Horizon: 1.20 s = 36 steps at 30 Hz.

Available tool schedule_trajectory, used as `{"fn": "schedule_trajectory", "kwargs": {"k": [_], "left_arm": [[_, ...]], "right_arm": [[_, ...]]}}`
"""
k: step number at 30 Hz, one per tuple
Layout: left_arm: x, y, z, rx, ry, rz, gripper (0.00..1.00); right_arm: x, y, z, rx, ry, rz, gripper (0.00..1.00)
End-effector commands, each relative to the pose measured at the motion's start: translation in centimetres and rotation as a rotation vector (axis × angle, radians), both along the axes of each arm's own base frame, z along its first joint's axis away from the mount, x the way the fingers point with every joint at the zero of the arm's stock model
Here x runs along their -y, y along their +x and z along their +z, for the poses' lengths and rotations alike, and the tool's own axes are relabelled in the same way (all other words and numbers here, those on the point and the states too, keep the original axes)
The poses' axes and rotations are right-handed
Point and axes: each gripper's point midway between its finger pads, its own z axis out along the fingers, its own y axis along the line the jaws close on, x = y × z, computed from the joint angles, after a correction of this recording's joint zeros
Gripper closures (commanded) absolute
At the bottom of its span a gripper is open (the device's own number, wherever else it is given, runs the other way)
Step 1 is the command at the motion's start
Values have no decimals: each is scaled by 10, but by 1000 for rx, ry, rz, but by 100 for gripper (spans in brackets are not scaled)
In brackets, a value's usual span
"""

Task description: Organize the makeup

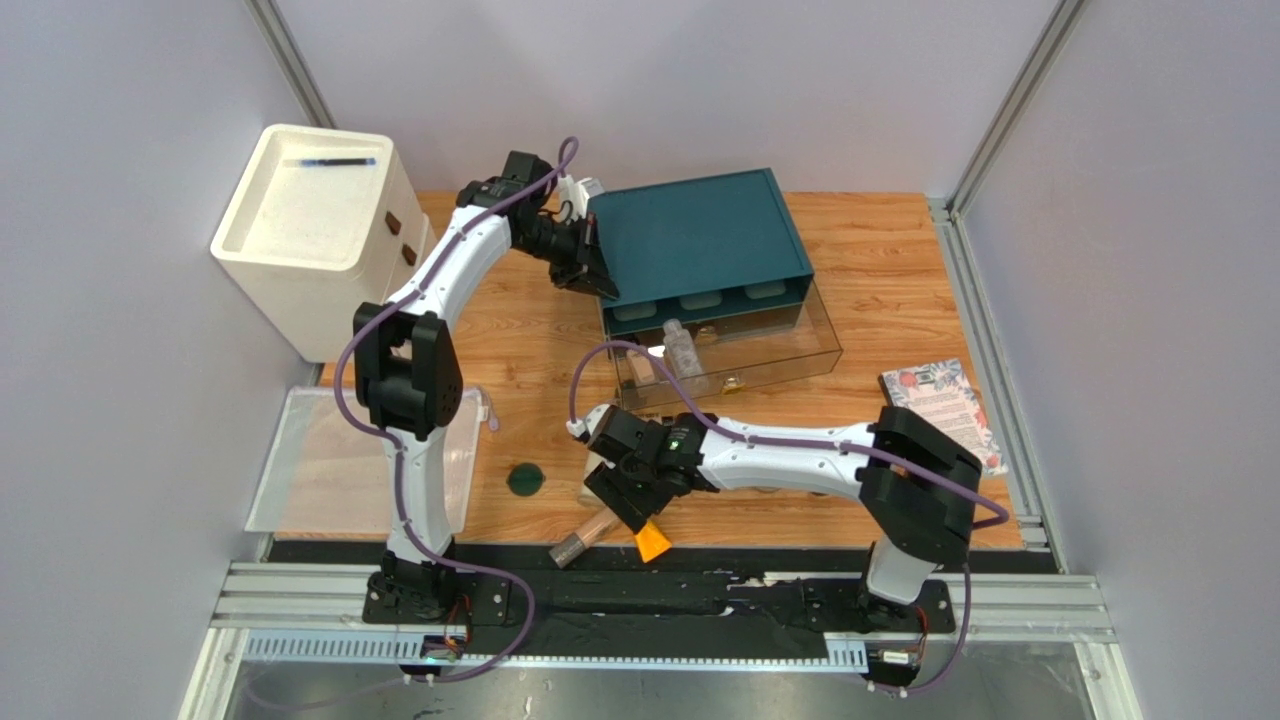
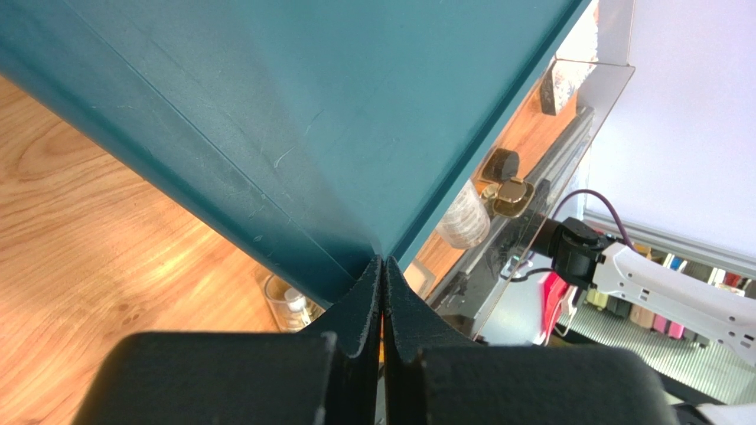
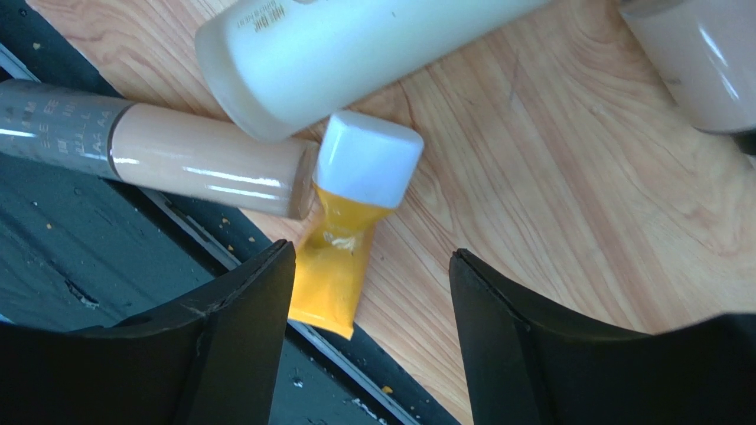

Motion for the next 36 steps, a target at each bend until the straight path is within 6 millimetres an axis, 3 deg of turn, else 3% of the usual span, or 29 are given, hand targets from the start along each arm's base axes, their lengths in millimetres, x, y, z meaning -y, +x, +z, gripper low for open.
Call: {"fn": "schedule_trajectory", "kwargs": {"k": [1,4,16,19,21,22,25,28,33,36], "left_arm": [[-18,-17,-36,-87,126,8,100],[-16,-16,-36,-87,121,7,100],[-16,-16,-35,-83,116,5,100],[-16,-16,-36,-86,115,5,100],[-16,-16,-35,-85,111,5,100],[-16,-16,-36,-86,111,6,100],[-16,-17,-35,-86,110,6,100],[-15,-17,-34,-86,108,6,100],[-15,-16,-33,-83,106,4,100],[-15,-18,-34,-87,107,0,100]], "right_arm": [[-38,9,15,10,100,34,33],[-38,7,6,-12,72,26,35],[-32,-7,-11,-128,34,7,65],[-29,-8,-12,-130,27,-5,80],[-27,-6,-12,-114,20,-14,98],[-24,-5,-11,-110,12,-18,100],[-22,0,5,-72,20,-25,100],[-18,12,32,6,38,-40,100],[-15,40,107,181,129,-91,100],[-7,74,147,282,181,-185,100]]}}
